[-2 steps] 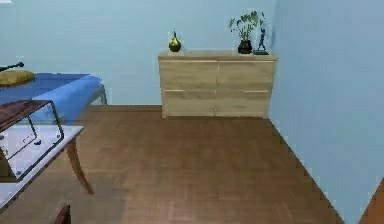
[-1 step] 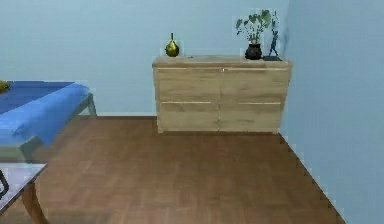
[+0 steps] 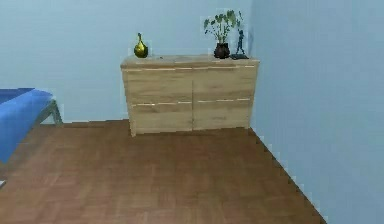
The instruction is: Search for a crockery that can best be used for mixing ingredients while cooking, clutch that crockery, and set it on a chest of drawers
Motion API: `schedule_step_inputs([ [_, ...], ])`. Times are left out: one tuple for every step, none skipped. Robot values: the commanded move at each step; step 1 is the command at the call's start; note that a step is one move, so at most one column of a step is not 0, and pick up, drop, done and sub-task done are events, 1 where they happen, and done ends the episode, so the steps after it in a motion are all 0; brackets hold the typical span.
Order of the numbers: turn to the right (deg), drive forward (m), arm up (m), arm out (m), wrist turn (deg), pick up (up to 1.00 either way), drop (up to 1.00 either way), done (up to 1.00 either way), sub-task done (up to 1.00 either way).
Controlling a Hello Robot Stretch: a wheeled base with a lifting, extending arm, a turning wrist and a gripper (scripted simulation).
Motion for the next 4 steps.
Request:
schedule_step_inputs([
  [0.0,1.00,0.00,0.00,0.0,0.00,0.00,0.00,0.00],
  [0.0,1.00,0.00,0.00,0.0,0.00,0.00,0.00,0.00],
  [45.0,0.00,0.00,0.00,0.0,0.00,0.00,0.00,0.00],
  [12.0,0.00,0.00,0.00,0.0,0.00,0.00,0.00,0.00],
])
